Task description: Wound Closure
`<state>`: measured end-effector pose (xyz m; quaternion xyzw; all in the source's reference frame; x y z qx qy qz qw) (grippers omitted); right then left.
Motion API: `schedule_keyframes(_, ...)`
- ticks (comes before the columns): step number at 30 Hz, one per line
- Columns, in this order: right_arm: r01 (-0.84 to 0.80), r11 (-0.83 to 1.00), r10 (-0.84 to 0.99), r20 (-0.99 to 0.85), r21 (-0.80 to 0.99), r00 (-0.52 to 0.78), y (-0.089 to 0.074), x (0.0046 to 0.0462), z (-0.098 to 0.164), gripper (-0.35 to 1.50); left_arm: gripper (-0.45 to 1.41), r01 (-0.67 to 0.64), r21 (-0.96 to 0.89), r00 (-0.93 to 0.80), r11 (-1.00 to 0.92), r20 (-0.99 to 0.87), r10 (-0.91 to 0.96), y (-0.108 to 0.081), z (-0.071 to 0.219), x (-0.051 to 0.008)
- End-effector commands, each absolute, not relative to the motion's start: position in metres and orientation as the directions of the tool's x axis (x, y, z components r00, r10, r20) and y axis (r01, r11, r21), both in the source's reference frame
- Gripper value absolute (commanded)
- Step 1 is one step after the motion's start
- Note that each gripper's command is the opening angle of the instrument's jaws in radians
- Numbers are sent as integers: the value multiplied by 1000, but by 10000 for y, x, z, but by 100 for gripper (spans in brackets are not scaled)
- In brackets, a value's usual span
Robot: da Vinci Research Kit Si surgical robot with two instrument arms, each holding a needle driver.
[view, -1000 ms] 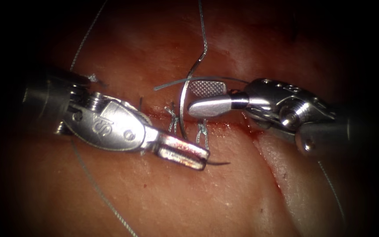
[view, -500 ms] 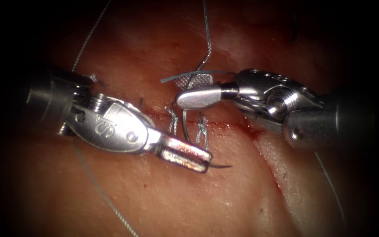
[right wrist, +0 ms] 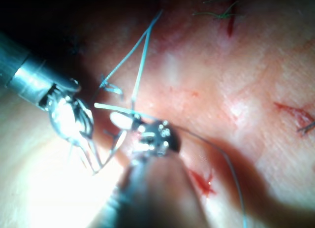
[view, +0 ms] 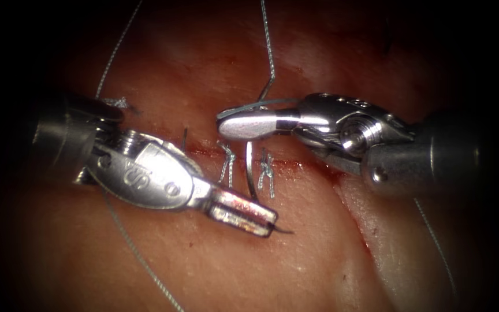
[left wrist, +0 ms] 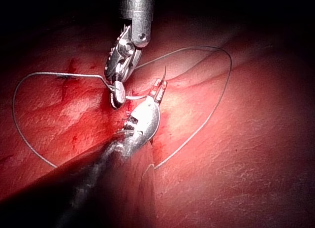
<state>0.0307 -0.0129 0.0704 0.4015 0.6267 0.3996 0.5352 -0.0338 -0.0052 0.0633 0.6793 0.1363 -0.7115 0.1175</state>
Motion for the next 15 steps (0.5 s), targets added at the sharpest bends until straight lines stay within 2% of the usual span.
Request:
schedule_keyframes(1, 77, 363, 929, -354, 928, -109, -130, 305, 709, -35, -45, 344, -39, -54, -938, -998, 22, -53, 638, -343)
schedule_keyframes(2, 79, 369, 927, -360, 926, -108, -130, 301, 709, -35, -45, 336, -69, -70, -939, -996, 48, -53, 638, -343)
schedule_keyframes(4, 68, 384, 919, -375, 921, -119, -129, 290, 711, -35, 10, 312, -144, -107, -939, -987, 116, -53, 638, -344)
schedule_keyframes(7, 30, 414, 905, -408, 910, -124, -128, 275, 715, -35, 56, 267, -223, -149, -937, -971, 189, -52, 639, -345)
schedule_keyframes(10, -24, 454, 880, -452, 891, -145, -127, 261, 720, -35, 59, 251, -251, -162, -935, -963, 215, -53, 639, -344)
schedule_keyframes(15, -102, 561, 807, -570, 822, -158, -126, 245, 733, -35, 54, 222, -297, -211, -929, -945, 252, -58, 641, -345)
